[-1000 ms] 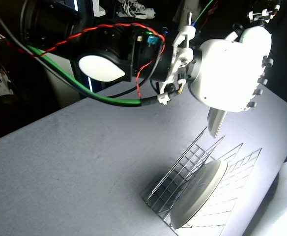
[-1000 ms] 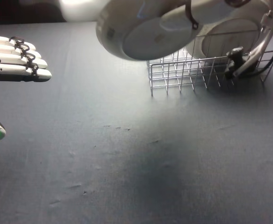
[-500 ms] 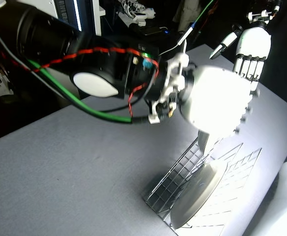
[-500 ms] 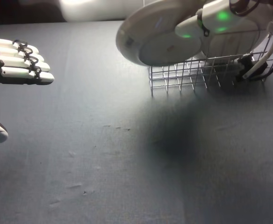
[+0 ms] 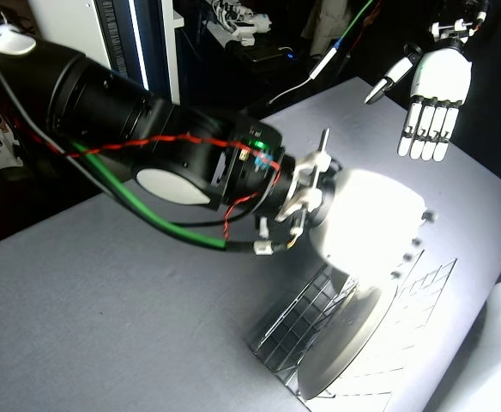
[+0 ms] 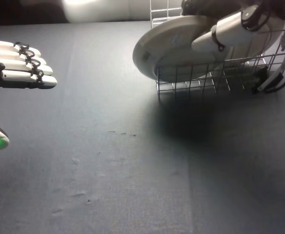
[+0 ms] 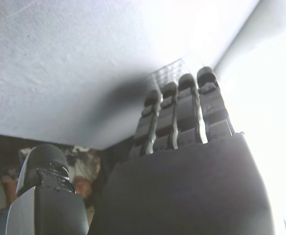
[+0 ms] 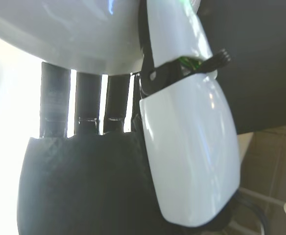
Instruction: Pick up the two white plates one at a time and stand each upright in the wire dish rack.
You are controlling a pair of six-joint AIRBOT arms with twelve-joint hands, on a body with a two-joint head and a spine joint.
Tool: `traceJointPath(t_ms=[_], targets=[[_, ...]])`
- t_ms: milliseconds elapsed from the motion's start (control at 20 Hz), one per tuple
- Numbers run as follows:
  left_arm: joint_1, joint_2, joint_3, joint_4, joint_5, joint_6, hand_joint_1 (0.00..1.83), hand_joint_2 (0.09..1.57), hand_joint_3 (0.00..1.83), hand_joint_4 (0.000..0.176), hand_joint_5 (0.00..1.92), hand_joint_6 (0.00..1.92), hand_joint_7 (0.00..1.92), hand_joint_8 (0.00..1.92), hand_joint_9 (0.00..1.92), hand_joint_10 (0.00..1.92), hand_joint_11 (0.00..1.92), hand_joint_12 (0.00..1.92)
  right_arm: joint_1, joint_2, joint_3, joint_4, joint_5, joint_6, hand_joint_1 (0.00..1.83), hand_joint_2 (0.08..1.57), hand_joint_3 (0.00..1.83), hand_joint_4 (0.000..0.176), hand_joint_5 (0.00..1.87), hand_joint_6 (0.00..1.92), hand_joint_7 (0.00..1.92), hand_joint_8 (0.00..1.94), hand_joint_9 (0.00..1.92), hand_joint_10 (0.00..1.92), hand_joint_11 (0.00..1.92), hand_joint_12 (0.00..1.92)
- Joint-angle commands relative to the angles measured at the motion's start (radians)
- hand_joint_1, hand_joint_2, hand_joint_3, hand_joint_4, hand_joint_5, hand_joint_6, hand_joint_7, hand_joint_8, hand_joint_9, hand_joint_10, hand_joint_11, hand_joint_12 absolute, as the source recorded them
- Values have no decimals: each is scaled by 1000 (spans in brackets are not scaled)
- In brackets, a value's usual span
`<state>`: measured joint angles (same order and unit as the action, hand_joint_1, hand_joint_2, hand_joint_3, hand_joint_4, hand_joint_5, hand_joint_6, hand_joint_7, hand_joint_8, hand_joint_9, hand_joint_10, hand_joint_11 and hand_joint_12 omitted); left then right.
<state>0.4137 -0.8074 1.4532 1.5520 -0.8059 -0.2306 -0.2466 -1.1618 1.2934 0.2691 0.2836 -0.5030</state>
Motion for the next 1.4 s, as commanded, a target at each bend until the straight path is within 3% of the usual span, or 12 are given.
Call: traceJointPath(t_ms=[0,50,250,550,600,750,1350], targets=[[-10,4,-1,-61,-15,-1,0,1037,1,0,0,0,0,0,0,0,0,0,8,8,8,3,148,5,1385,1079,0,0,947,1019,1047,820,1050,981,995,1128],[-9,4,-1,-61,-15,-1,0,1035,0,0,0,0,0,0,0,0,0,0,-2,8,9,-6,148,5,1470,1080,4,0,942,962,1020,790,1000,973,931,1404],[-6,5,0,-61,-15,-1,0,1035,0,0,0,0,0,0,0,0,0,0,-28,11,9,-70,160,2,1489,1108,1,0,876,1023,959,895,930,1062,848,1527],[-2,5,-1,-61,-18,-1,0,1027,0,0,0,0,0,0,0,0,0,0,-31,17,9,-80,160,1,1486,1127,0,0,810,1131,907,950,915,1095,818,1555],[-1,5,-2,-61,-23,-1,0,1024,0,0,0,0,0,0,0,0,0,0,-27,17,9,-80,161,1,1391,1137,2,0,826,1173,912,982,912,1199,744,1323],[5,5,-4,-61,-32,-1,0,1028,0,0,0,0,0,0,0,0,0,0,-7,20,6,-80,163,1,1364,1150,1,0,802,1233,889,1012,900,1245,722,1207],[6,15,-34,-23,-80,-1,0,1034,0,0,0,0,0,0,0,0,0,0,19,35,-22,-101,166,0,1352,1182,0,0,752,1328,818,1111,837,1334,649,1265]])
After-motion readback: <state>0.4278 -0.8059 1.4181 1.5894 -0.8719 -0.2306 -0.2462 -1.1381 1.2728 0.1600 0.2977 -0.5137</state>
